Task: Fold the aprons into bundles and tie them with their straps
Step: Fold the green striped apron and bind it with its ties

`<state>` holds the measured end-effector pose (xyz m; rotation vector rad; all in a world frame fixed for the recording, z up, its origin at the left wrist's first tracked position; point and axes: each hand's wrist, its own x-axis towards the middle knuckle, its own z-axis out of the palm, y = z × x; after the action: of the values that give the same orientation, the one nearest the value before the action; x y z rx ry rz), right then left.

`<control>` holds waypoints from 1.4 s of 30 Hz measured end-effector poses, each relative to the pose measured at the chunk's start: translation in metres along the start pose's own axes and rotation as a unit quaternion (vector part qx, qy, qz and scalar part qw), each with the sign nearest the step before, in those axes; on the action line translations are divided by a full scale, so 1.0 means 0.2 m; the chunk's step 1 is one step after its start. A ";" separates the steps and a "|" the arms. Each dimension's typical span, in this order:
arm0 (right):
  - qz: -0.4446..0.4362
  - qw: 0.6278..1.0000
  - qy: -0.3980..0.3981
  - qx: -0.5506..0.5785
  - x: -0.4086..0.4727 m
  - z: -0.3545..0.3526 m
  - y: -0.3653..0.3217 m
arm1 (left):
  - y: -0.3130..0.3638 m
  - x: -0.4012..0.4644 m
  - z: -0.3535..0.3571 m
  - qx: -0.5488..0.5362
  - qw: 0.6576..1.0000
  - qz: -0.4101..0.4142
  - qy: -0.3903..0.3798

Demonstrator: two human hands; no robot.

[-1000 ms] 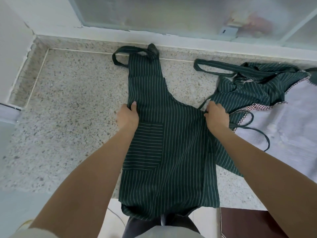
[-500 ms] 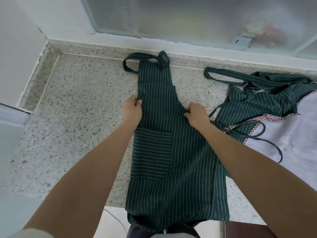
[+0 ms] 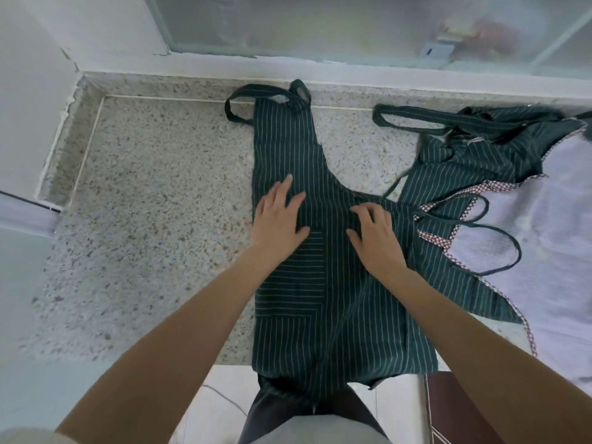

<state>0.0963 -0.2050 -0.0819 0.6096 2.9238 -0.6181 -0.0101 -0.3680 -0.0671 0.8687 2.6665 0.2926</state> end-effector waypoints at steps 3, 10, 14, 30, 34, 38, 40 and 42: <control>0.051 0.998 0.005 0.023 -0.10 -0.01 0.03 | 0.14 -0.11 0.04 0.044 0.995 0.066 -0.063; 0.204 0.975 0.022 0.088 -0.41 -0.05 0.17 | 0.36 -0.44 0.14 0.116 0.992 -0.027 -0.049; 0.298 0.947 -0.025 0.122 -0.61 -0.03 0.22 | 0.35 -0.58 0.23 0.033 0.983 -0.085 -0.158; 0.362 0.907 -0.027 0.214 -0.76 -0.03 0.29 | 0.30 -0.63 0.32 -0.018 0.974 -0.094 -0.207; 0.357 0.913 -0.093 0.174 -0.83 0.00 0.27 | 0.29 -0.62 0.34 -0.010 0.976 -0.085 -0.202; 0.353 0.929 -0.055 0.099 -0.89 0.01 0.27 | 0.28 -0.62 0.34 -0.004 0.976 -0.074 -0.206; 0.350 0.932 -0.009 0.093 -0.90 0.01 0.26 | 0.26 -0.63 0.34 -0.006 0.980 -0.062 -0.191; 0.342 0.931 0.011 0.123 -0.91 0.02 0.25 | 0.22 -0.65 0.33 -0.039 0.985 -0.047 -0.160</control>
<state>0.2828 -0.2307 -0.0724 1.5641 2.3952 -0.8649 0.1359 -0.4046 -0.0858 0.6982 2.3724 0.2123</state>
